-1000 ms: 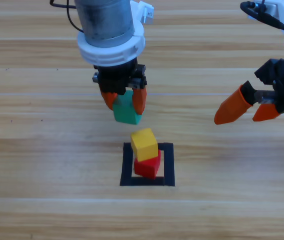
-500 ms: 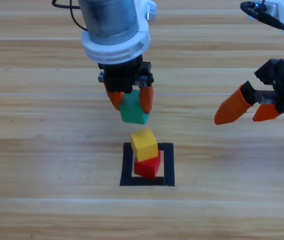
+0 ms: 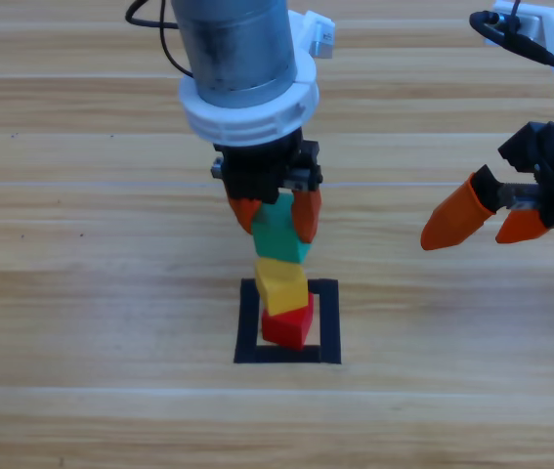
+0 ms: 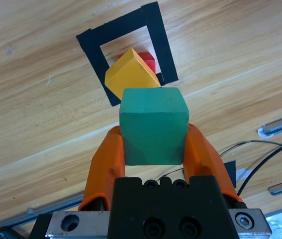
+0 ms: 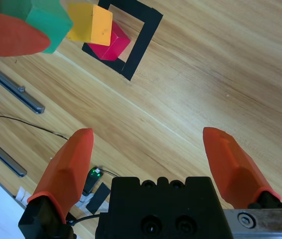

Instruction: Stack the blocks in the rectangular block: red at the bottom, yellow in the middle, green on top

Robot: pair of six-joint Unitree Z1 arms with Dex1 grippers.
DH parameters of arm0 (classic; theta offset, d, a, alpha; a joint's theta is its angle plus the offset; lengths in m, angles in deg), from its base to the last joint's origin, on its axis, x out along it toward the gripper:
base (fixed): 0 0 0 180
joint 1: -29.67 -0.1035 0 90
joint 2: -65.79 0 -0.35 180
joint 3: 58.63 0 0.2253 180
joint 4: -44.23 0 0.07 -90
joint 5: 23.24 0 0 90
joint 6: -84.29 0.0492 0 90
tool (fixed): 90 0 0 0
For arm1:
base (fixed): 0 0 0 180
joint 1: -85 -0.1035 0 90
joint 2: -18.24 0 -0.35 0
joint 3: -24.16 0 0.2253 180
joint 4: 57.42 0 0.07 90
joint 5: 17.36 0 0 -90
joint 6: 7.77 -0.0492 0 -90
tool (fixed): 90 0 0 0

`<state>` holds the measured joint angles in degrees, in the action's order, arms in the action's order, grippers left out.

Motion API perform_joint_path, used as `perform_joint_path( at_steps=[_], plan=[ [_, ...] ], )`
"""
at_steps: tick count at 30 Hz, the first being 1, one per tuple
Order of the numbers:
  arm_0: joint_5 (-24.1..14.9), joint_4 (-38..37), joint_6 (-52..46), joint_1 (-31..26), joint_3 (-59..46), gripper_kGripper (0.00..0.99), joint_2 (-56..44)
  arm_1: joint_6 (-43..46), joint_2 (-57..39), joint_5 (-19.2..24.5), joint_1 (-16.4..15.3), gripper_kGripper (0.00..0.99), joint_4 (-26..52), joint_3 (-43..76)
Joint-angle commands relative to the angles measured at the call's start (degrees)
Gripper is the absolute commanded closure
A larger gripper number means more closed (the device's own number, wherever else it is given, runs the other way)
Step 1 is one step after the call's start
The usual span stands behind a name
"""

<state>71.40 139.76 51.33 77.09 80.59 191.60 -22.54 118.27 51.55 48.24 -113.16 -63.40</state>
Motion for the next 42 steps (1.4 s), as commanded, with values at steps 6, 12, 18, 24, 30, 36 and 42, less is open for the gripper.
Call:
perform_joint_path(
  at_steps=[6,12,18,24,30,36,42],
  plan=[
    [-0.69,0.42,-0.52,1.27,-0.47,0.990,5.15,0.27,-2.03,-1.23,1.34,0.013,0.84,1.81],
    [-1.92,0.42,-0.52,1.27,-0.65,0.990,5.33,0.36,-2.03,-1.40,1.34,0.013,0.84,1.89],
    [-2.71,0.42,-0.79,1.27,-0.65,0.990,5.68,0.45,-2.03,-1.40,1.34,0.013,0.84,1.89],
    [-2.89,0.42,-0.70,1.27,-0.38,0.990,6.38,0.45,-1.94,-1.40,1.34,0.013,0.84,1.81],
    [-3.33,0.42,-0.70,1.27,-0.29,0.990,7.26,0.45,-2.03,-1.49,1.34,0.013,0.84,1.89],
    [-3.51,0.42,-0.70,1.27,0.06,0.990,7.44,0.54,-2.29,-1.49,1.34,0.013,0.84,2.07],
    [-3.51,0.42,-0.61,1.27,0.59,0.990,7.52,0.45,-2.56,-1.49,1.34,0.013,0.84,2.07]
  ],
)
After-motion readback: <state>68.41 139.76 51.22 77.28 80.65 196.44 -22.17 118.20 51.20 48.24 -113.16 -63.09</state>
